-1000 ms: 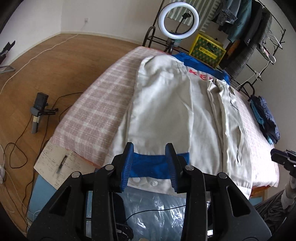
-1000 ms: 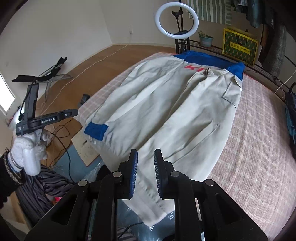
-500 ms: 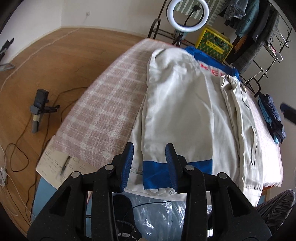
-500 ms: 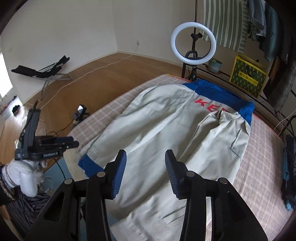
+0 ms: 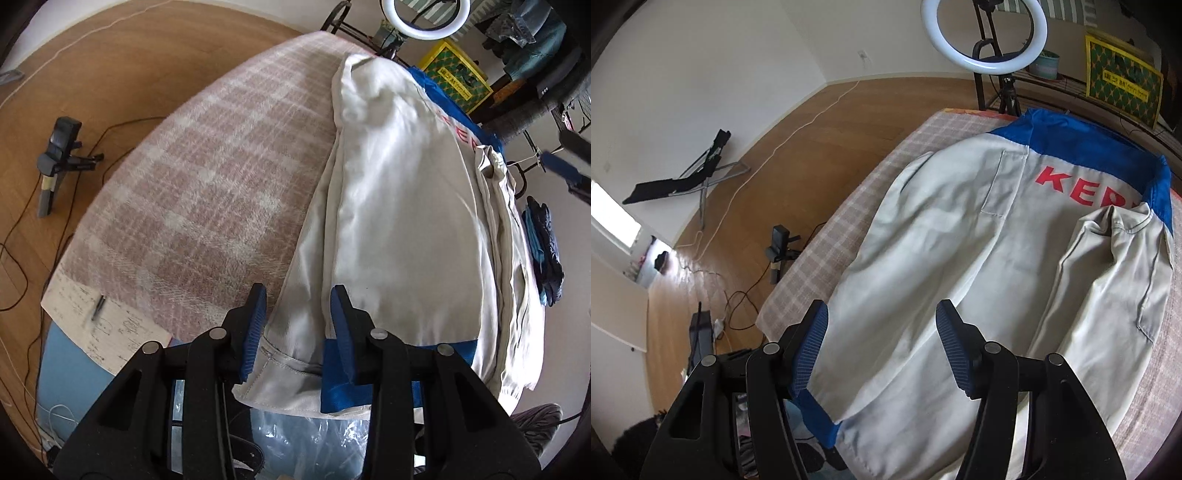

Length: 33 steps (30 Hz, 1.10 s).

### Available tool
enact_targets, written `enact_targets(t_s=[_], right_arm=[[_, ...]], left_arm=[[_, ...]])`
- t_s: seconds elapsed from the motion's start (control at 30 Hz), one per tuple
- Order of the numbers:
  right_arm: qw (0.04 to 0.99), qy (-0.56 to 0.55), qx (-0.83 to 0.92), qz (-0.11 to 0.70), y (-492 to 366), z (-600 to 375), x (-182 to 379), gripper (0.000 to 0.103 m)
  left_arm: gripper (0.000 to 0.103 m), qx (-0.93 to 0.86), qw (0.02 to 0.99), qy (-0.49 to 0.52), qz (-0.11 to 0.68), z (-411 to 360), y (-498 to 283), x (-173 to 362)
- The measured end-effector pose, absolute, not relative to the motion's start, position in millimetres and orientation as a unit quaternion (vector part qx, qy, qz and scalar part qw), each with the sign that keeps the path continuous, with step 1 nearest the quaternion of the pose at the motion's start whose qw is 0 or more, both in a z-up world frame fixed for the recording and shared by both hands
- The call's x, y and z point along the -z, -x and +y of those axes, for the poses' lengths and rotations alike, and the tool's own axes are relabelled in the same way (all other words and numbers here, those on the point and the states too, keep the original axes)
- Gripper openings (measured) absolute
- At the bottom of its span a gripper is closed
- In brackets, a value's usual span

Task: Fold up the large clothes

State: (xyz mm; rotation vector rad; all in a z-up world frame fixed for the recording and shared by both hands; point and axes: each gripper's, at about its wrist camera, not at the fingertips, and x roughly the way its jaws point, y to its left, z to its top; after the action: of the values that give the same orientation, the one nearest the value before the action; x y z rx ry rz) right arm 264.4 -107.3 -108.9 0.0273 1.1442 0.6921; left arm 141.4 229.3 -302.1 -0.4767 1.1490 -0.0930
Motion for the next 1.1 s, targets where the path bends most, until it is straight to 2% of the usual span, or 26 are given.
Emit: enact_targets(t_s=[0.2,0.27,0.37,0.5,0.7,0.93,1.1], right_arm=[[0.775,-0.002,-0.323,0.543,-294.3,-74.8,116.9,0.06],[0.775,0.004,-0.318,0.546,-303.6,-65.1,120.1,0.06],[0.778,0.013,-0.308,0.547,-320.2,-51.7,126.0,0.06],[0.775,0.01,-0.296,0.559,-345.8,-35.1,137.6,0.06],[0.761,0.028,-0.287,0.581,-380.1,11.1,158.0,0.06],[0.75,0.157,-0.266,0.584,-382.2,80.1,195.9,0.06],[0.749,0.234,-0.236,0.573,-379.6,90.7,219.8,0.059]], left_arm=[[0.035,0.05,0.812,0.218,0.539,226.1,-147.6,303.3],[0.006,0.059,0.81,0.213,0.544,223.8,-150.9,303.7],[0.002,0.068,0.815,0.212,0.536,222.5,-150.3,298.5],[0.001,0.098,0.825,0.246,0.499,219.8,-141.7,272.2],[0.0,0.15,0.861,0.197,0.444,182.4,-130.3,227.7],[0.0,0.185,0.872,0.145,0.43,144.0,-129.2,210.6],[0.0,0.191,0.866,0.143,0.439,137.2,-129.0,216.0]])
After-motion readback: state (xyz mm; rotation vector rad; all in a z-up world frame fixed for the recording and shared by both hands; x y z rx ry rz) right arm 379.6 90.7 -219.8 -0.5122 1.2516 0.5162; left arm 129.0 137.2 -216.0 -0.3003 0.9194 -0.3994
